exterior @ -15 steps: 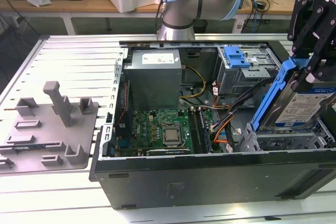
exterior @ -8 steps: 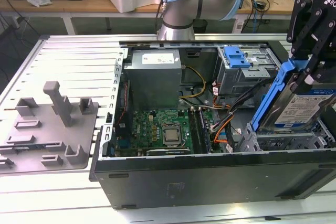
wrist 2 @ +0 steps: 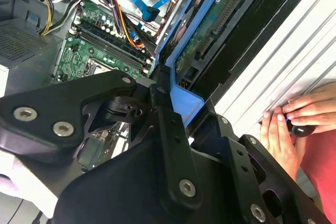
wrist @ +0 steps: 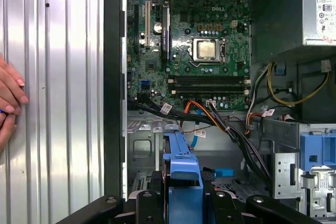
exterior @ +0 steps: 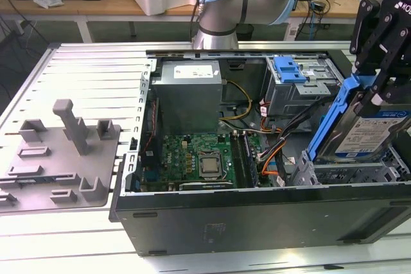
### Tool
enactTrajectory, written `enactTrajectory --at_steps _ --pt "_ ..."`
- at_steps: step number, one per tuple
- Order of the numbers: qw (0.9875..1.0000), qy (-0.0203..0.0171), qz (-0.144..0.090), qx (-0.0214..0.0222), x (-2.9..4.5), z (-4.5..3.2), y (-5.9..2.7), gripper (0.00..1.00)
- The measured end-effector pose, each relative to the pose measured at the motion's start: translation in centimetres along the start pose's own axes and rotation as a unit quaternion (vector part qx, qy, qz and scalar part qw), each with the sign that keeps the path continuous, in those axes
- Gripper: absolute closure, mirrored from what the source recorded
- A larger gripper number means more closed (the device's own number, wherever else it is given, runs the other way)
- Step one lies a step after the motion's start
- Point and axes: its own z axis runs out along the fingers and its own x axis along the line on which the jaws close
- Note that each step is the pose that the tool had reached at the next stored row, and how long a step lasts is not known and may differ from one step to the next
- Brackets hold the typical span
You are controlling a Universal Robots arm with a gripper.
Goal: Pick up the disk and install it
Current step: 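Insert the disk into the insertion slot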
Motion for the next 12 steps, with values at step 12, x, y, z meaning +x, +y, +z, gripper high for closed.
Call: enactTrajectory --at_steps 12 --pt "1.0 0.0001 0.0 -0.0001 0.02 0.5 0.0 0.63"
